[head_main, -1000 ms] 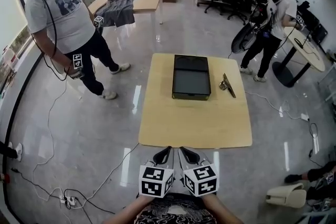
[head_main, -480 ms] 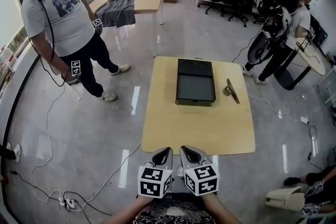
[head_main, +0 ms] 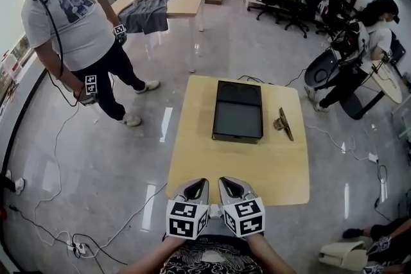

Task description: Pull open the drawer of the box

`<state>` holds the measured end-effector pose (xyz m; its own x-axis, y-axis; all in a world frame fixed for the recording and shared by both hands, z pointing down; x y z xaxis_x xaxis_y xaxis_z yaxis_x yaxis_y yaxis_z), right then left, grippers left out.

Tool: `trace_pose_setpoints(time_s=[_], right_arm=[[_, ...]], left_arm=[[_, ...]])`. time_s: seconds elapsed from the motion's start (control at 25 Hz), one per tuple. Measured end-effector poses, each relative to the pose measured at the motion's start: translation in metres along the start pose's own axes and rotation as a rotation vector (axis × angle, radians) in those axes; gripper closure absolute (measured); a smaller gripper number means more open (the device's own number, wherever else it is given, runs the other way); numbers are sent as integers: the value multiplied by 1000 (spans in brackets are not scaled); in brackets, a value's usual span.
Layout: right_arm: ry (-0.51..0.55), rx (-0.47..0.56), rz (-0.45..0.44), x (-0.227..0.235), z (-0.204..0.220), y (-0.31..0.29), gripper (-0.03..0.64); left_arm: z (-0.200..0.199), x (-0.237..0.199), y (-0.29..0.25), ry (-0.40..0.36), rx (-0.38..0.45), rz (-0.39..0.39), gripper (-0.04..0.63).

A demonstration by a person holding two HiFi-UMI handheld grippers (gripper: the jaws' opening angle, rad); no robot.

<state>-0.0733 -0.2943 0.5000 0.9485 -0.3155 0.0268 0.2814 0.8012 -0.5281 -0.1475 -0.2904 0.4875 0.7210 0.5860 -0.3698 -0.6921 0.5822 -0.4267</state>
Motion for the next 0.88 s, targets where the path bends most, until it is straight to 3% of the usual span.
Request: trace_pose_setpoints(time_s=[0.28, 0.52, 0.68, 0.88], right_arm=[[83, -22, -3, 76, -56, -85, 611], [204, -34, 0, 121, -60, -150, 611], [231, -31, 0, 160, -71, -201, 611], [351, -29, 65, 198, -89, -252, 611]], left_arm=[[-74, -40, -98, -4, -9, 2, 594], [-91, -77, -166, -3, -12, -5, 594], [-106, -102, -222, -1, -13, -6, 594], [-124, -127, -267, -2, -19, 4, 594]])
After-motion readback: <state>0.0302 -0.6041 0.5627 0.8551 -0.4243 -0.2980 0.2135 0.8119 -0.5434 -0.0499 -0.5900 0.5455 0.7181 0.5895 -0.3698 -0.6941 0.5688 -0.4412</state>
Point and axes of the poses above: the fingertips, and each gripper's own axes: y backward along the fingers, x to its right, z out of its underside, the point moved 3 cm from there along y, backward along the fingers, and after that the axes turned 14 degrees about z, right-handed, at the moved point
